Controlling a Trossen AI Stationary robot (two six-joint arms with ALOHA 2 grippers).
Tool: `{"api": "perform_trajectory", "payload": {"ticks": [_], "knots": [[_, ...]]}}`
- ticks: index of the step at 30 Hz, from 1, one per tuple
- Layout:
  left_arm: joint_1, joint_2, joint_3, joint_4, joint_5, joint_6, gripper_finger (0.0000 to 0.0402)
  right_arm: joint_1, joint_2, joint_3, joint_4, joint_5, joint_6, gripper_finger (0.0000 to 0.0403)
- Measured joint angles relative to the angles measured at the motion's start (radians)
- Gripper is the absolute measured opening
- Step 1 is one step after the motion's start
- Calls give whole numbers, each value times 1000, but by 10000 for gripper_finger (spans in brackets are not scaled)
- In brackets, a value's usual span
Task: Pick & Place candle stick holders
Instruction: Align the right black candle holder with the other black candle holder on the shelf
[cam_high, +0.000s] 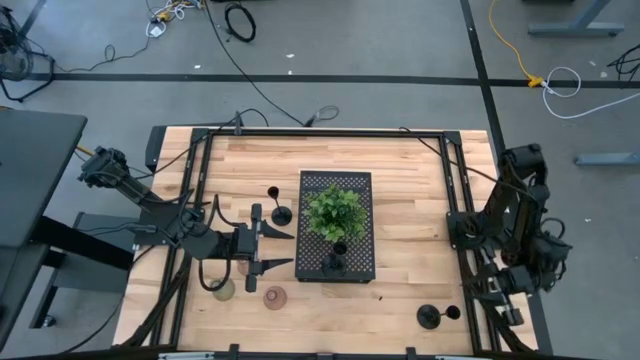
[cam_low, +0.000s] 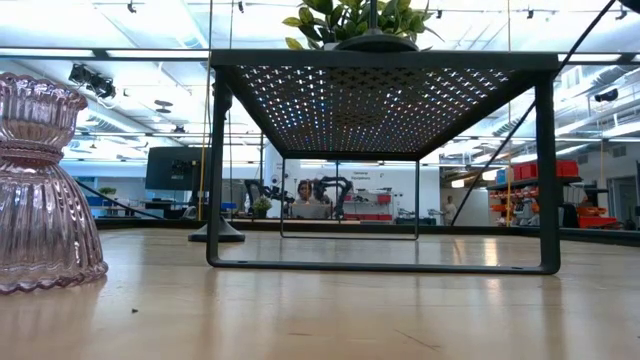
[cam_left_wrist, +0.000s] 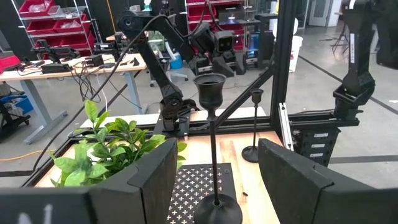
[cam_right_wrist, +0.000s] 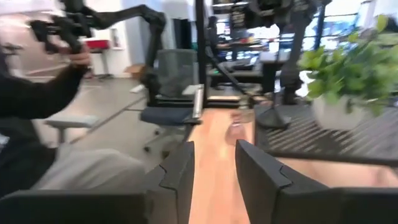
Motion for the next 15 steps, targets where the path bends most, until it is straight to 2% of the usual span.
{"api": "perform_trajectory", "payload": {"ticks": [5,15], "knots": [[0,0,0,0,0,0,225,57,0,-52,-52,0,137,137],[0,0,0,1,-10,0,225,85,1,-169,-124,0,342,151]]}}
